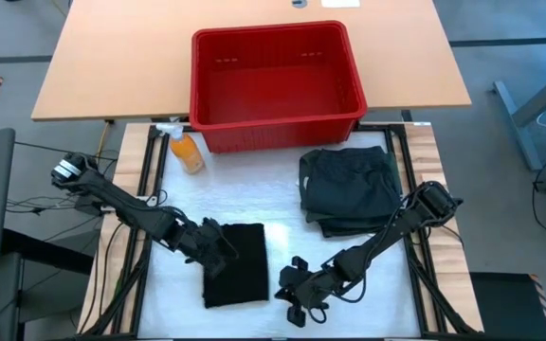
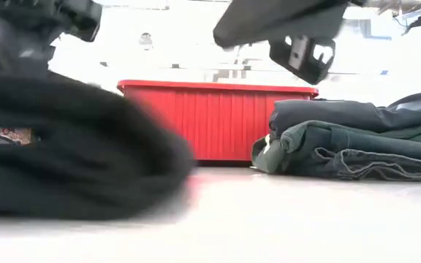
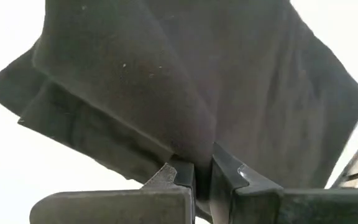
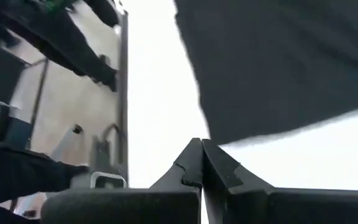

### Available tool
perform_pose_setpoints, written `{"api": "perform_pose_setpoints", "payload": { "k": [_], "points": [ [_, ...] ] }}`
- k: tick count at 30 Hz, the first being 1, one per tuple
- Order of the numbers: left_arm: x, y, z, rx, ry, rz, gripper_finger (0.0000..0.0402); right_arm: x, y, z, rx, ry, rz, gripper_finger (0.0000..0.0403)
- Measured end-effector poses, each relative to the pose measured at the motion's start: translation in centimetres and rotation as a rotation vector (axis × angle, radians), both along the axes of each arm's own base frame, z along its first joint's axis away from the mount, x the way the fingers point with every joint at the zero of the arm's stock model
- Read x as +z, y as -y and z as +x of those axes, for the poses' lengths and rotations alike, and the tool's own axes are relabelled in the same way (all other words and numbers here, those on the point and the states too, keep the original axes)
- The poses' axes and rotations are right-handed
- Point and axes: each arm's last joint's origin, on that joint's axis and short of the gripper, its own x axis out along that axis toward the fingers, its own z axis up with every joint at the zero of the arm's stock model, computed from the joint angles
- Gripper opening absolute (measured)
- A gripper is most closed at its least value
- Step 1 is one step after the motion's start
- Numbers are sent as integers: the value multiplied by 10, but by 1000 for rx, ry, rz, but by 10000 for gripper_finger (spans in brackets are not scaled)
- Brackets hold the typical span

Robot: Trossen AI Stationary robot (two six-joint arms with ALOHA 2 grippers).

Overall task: Fold Laundry from Bin
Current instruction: Fold the black shirt

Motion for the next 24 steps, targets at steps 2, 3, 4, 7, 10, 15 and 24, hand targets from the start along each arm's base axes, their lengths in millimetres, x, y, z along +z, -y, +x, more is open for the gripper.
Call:
{"api": "perform_pose_setpoints", "payload": {
  "k": [2,3,4,7,10,15,24],
  "points": [
    [-5,0,-1,-10,-39,-4,2,3,3,7,2,62,-2,21],
    [-7,1,0,-13,-46,-5,2,4,6,11,2,89,-8,21],
    [-9,2,1,-19,-52,-10,2,5,10,14,-1,110,-13,21],
    [-15,3,2,-30,-89,7,2,4,23,29,-13,182,-35,21],
    [-18,2,0,-31,-125,22,2,-8,32,49,2,243,-6,21],
    [-19,-1,-5,-30,-175,44,6,-49,31,73,68,197,8,21],
    [-9,-8,-19,-120,-369,75,77,-90,23,92,36,106,17,21]
  ]
}}
